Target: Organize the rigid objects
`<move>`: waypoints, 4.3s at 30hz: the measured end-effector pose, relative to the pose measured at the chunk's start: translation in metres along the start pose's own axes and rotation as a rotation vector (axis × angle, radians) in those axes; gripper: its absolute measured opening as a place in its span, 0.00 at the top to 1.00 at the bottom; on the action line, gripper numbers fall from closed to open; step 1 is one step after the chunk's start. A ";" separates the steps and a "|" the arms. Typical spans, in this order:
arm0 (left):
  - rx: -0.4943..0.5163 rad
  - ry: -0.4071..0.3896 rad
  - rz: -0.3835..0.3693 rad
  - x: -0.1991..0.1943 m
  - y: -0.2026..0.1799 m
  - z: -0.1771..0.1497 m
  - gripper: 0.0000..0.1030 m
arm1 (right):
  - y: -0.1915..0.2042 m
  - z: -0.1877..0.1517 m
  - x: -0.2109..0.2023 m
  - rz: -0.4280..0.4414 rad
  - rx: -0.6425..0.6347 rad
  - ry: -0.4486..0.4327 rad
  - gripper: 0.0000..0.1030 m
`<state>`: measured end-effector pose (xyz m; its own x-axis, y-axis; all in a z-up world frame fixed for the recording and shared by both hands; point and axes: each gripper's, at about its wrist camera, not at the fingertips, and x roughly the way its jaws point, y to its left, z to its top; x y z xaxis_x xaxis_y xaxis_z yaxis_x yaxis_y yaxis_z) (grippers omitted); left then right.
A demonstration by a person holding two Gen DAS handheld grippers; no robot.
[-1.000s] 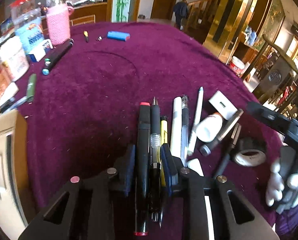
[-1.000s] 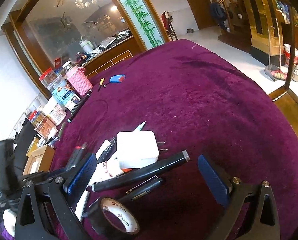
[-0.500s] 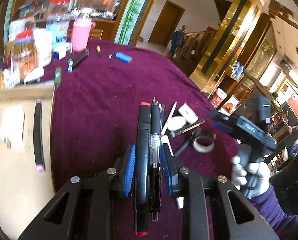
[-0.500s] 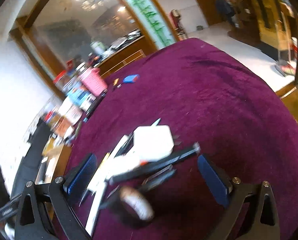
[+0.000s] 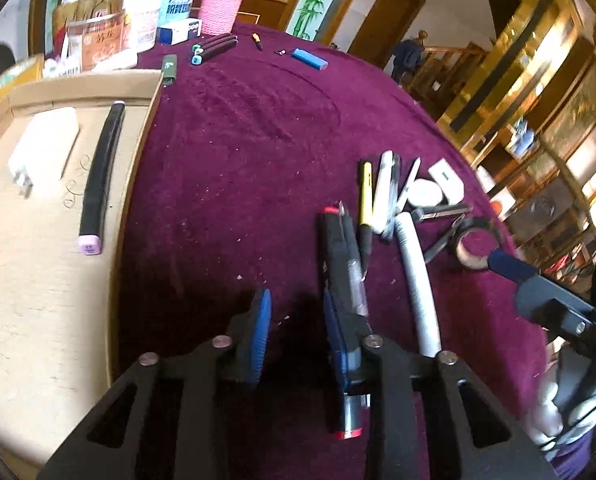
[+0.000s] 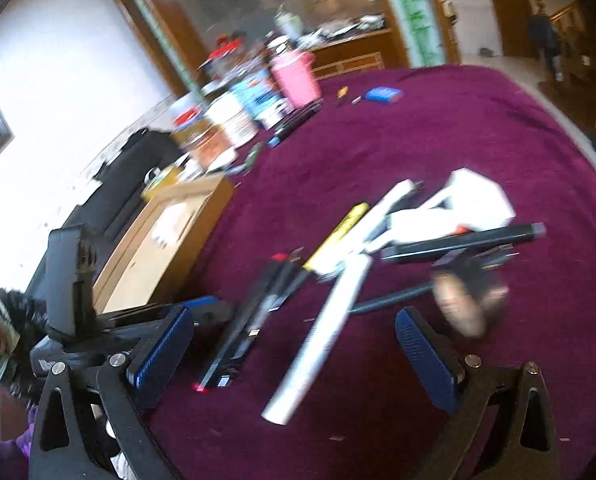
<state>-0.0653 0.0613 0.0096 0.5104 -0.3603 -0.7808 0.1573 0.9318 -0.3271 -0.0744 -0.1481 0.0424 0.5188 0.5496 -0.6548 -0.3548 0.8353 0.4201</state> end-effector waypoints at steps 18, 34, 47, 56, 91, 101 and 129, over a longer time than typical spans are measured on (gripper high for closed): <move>0.126 0.008 0.012 0.008 -0.029 -0.005 0.64 | -0.005 0.001 0.009 0.003 0.062 0.003 0.01; 0.270 -0.011 0.219 0.022 -0.052 -0.004 0.77 | -0.004 -0.001 0.004 0.017 0.069 -0.009 0.01; 0.009 -0.154 -0.060 -0.082 0.017 -0.037 0.86 | 0.049 -0.008 0.046 -0.072 -0.137 0.131 0.32; -0.075 -0.211 -0.064 -0.113 0.055 -0.054 0.86 | 0.052 -0.010 0.081 -0.285 -0.159 0.195 0.89; -0.322 -0.150 0.165 -0.082 0.205 0.069 0.52 | 0.162 0.090 0.220 0.057 0.066 0.279 0.78; -0.208 -0.339 0.195 -0.147 0.140 0.045 0.30 | 0.148 0.094 0.093 -0.103 -0.158 -0.122 0.45; 0.076 -0.039 0.081 0.051 -0.071 0.079 0.36 | -0.119 0.025 -0.026 -0.327 0.293 -0.316 0.01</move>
<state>0.0170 -0.0198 0.0349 0.5563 -0.2826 -0.7814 0.1772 0.9591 -0.2207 -0.0260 -0.2617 0.0251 0.7903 0.1998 -0.5792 0.0732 0.9078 0.4129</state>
